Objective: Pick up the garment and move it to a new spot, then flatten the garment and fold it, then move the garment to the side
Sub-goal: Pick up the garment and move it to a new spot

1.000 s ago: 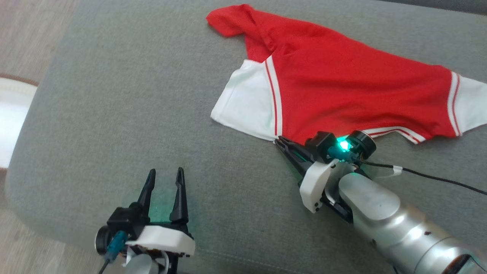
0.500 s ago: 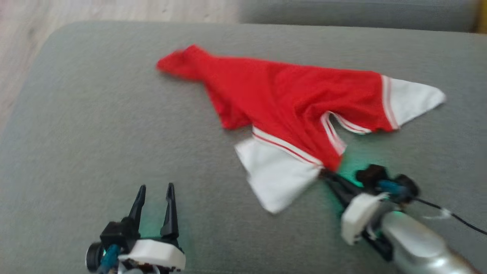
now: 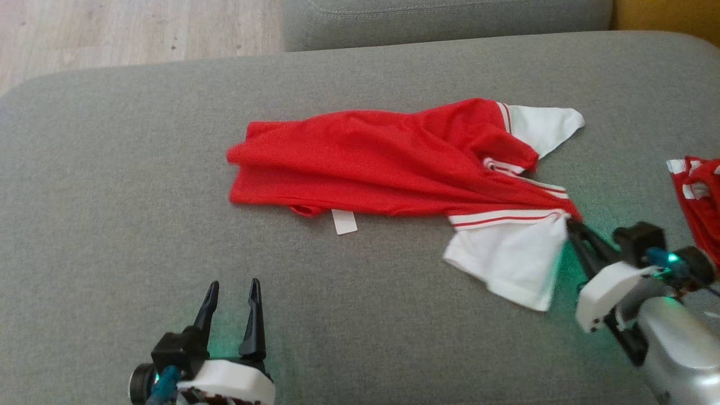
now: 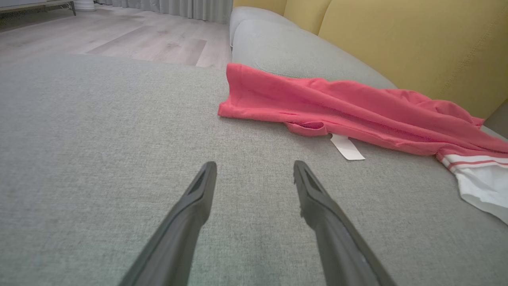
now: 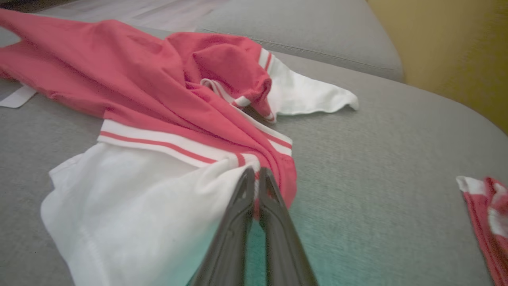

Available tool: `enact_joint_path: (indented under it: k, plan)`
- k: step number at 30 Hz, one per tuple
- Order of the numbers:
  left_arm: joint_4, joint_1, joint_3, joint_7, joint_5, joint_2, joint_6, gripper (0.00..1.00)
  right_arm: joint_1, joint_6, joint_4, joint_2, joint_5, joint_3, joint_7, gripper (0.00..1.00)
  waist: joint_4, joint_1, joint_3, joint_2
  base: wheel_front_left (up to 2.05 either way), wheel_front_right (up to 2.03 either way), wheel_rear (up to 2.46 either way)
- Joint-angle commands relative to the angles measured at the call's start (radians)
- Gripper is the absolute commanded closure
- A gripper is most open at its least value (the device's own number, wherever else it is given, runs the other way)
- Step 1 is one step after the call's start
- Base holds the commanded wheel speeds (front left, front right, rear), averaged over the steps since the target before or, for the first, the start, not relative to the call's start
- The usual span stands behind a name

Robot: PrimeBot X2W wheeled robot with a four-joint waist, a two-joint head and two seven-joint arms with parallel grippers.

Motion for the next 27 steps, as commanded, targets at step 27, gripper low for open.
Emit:
enact_joint_path:
  k: [27]
  plan:
    - [-0.065, -0.004, 0.148, -0.008, 0.1, 0.003, 0.046, 0.0, 0.298, -0.001, -0.401, 0.319, -0.237, -0.48, -0.01, 0.0, 0.019, -0.0001, -0.048, -0.0001, 0.0, 0.0, 0.0]
